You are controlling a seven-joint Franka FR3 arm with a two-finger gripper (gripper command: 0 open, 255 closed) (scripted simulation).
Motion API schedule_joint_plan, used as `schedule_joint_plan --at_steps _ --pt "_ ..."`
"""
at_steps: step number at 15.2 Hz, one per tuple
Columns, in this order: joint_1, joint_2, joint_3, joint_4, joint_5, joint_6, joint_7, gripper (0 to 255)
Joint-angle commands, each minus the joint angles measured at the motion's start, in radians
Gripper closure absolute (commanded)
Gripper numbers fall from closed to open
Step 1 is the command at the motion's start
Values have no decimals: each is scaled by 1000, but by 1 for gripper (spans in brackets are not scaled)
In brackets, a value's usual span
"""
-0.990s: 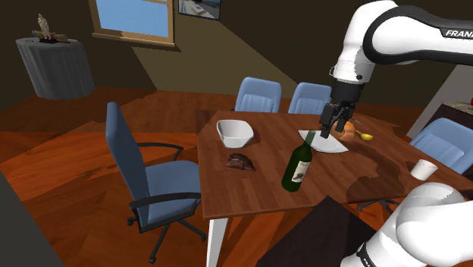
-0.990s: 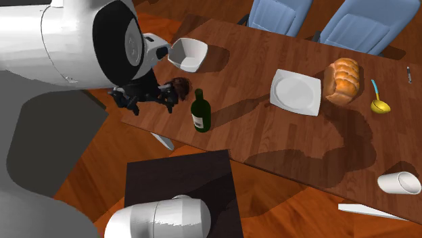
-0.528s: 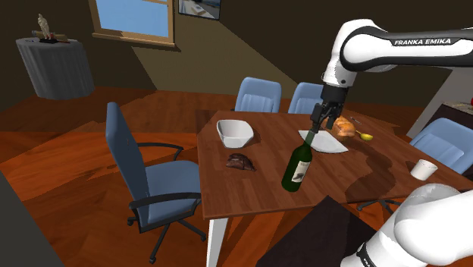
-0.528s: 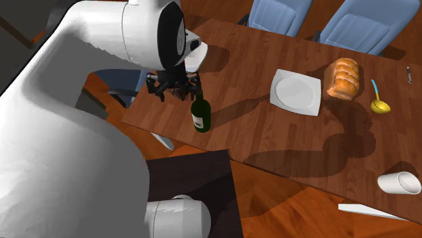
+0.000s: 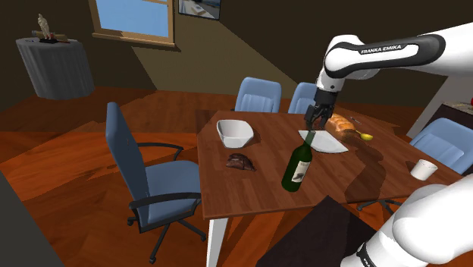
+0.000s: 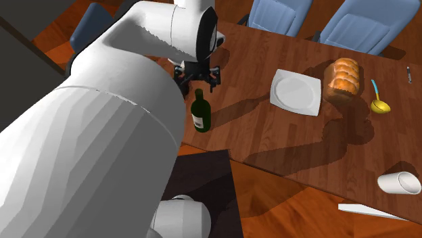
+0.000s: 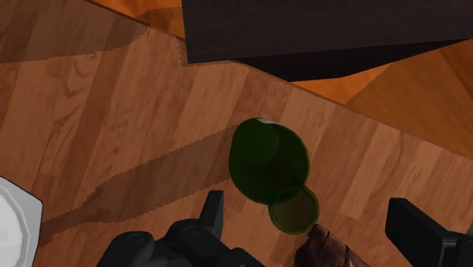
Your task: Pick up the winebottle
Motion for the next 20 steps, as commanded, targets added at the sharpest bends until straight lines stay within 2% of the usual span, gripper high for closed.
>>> schedule_joint_plan --at_steps 1,6,8,9,18,20 --pt "-1 11 -4 -16 0 28 -4 0" --pt "-2 30 -9 -74 1 105 -7 0" --pt "-2 30 -9 -74 1 105 -7 0" --pt "-2 32 -10 -71 1 104 -8 255" --pt "-2 30 -9 -74 1 105 -7 255" --pt "-2 22 -7 -54 0 77 -6 255"
